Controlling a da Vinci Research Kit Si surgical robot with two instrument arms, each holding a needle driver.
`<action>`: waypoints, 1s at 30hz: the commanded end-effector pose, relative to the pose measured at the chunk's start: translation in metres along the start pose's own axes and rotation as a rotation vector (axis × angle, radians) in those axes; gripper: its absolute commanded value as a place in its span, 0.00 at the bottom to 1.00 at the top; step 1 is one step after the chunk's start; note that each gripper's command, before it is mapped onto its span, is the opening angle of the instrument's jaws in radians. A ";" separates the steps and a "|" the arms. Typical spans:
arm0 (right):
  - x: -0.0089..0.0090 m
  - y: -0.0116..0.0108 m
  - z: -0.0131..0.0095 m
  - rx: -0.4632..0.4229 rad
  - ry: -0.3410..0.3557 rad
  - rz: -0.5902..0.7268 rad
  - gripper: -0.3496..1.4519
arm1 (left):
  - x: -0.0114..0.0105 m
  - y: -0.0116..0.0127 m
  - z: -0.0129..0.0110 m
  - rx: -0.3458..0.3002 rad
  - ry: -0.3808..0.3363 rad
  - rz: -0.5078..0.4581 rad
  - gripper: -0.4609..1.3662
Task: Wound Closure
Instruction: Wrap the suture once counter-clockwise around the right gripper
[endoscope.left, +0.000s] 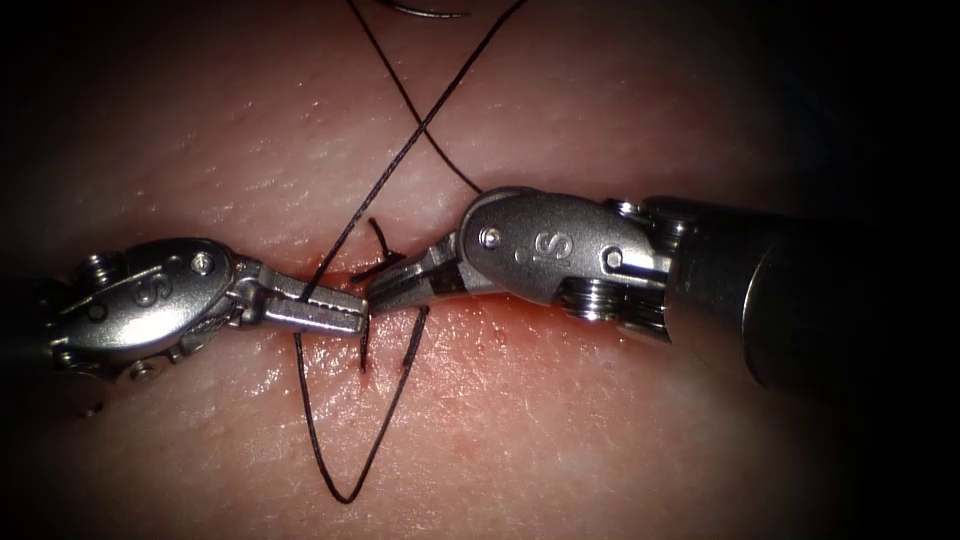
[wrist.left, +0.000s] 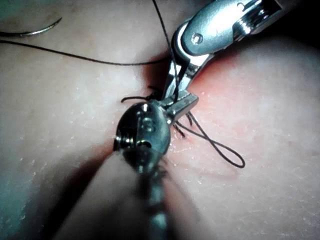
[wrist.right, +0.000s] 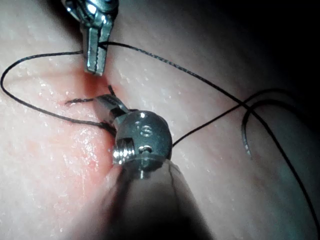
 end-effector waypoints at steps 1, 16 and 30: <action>0.0000 -0.0001 0.0000 0.002 0.000 0.000 0.27 | 0.0001 0.0001 0.0000 -0.001 0.000 0.000 0.06; 0.0003 -0.0001 -0.0004 -0.006 0.031 0.007 0.82 | 0.0010 0.0009 0.0001 0.003 0.002 0.018 0.06; -0.0006 0.0008 -0.0054 -0.209 0.240 0.113 0.49 | 0.0047 0.0009 0.0019 -0.039 0.069 0.108 0.06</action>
